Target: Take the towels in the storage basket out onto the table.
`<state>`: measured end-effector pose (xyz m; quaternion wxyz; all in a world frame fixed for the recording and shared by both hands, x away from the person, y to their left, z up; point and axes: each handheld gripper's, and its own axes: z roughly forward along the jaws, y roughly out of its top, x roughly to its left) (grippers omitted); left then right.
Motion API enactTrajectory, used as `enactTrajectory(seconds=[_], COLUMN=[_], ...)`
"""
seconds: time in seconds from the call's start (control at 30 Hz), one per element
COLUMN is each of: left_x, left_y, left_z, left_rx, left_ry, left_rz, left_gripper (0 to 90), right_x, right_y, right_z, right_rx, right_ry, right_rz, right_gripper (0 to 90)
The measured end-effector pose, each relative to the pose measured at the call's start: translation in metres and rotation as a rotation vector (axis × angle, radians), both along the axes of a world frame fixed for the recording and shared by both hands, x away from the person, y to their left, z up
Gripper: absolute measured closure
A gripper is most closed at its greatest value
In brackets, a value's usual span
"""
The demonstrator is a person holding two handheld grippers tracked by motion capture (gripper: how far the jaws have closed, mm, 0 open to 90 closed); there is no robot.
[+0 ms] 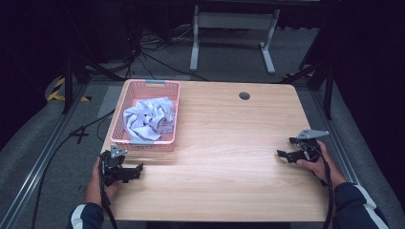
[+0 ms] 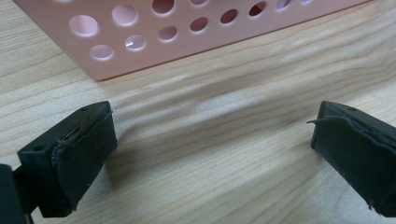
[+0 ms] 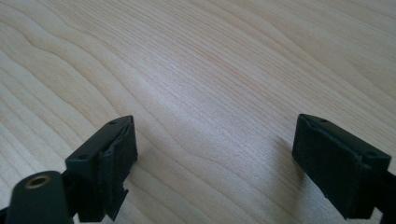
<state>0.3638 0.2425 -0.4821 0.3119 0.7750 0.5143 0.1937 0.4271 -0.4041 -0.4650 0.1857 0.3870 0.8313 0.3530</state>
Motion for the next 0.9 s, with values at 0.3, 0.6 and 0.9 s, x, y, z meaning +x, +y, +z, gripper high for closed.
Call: enactTrajectory(seconds=[0.3, 0.6, 0.9], left_x=[-0.006, -0.019, -0.022], left_y=[-0.006, 0.008, 0.005], left_z=[0.001, 0.017, 0.087], left_rx=[0.000, -0.002, 0.042], left_ry=[0.007, -0.043, -0.238], left_rz=[-0.024, -0.077, -0.066], left_gripper=[0.6, 15.0, 15.5], right_x=[0.000, 0.001, 0.000], right_y=[0.001, 0.003, 0.003], right_z=[0.000, 0.000, 0.000], right_rx=[0.004, 0.002, 0.002], right_ry=[0.002, -0.001, 0.000], right_rz=[0.001, 0.006, 0.005], right_gripper=[13.6, 13.5, 13.6])
